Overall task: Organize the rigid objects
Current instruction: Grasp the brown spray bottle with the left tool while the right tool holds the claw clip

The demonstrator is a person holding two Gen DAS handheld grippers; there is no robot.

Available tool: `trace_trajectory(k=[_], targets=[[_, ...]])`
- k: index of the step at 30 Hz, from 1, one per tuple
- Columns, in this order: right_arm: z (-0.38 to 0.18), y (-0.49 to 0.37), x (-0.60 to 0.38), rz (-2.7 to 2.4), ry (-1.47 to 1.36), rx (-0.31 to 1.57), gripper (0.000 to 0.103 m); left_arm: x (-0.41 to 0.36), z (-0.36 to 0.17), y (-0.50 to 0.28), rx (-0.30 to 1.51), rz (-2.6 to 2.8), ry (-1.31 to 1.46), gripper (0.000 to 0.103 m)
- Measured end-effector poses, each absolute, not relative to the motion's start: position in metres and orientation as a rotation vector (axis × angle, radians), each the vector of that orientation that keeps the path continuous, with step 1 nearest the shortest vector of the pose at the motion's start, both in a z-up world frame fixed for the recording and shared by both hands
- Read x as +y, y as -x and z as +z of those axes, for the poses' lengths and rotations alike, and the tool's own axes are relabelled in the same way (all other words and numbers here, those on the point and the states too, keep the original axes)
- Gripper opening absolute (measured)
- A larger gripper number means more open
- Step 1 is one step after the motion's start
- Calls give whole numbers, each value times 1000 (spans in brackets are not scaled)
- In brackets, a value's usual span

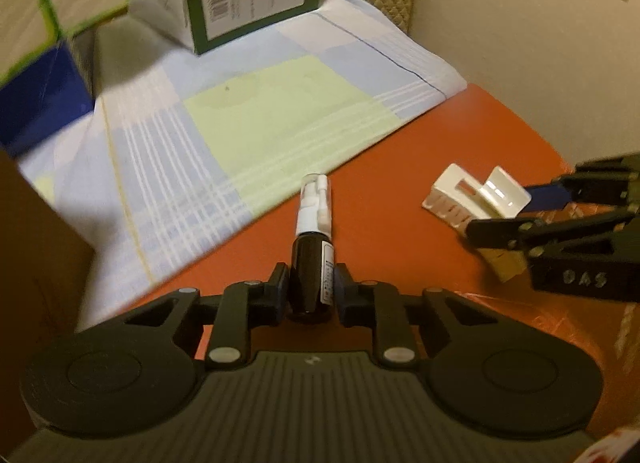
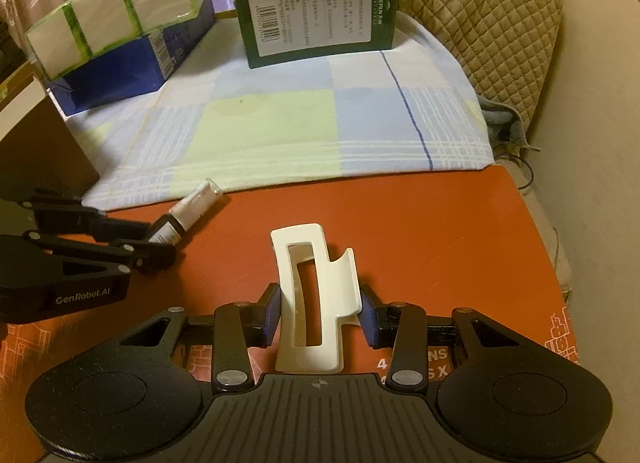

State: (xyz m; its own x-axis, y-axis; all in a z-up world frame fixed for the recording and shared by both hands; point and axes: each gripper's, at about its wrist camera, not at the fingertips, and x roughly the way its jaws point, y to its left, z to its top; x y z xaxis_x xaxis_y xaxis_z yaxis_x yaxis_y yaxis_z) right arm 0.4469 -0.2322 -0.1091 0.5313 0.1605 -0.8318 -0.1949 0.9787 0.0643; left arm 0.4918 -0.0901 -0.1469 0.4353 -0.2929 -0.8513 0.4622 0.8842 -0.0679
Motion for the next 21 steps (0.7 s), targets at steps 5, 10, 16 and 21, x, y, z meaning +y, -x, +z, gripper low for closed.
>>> trace_trajectory(k=[5,10,16,21], targets=[[-110,-447,-231,218,43,992,38,-94,-146,-499,1036,-446,-173,27],[-111,-448,-230,224,45,996,38,-100,-147,-504,1041,-446,-194,26],[-112,-449,-229,229,43,998,38,-99,-148,-503,1047,-440,-200,19],[-111,-449,-227,243,36,1007,37,-95,-146,-498,1060,-428,-179,19]])
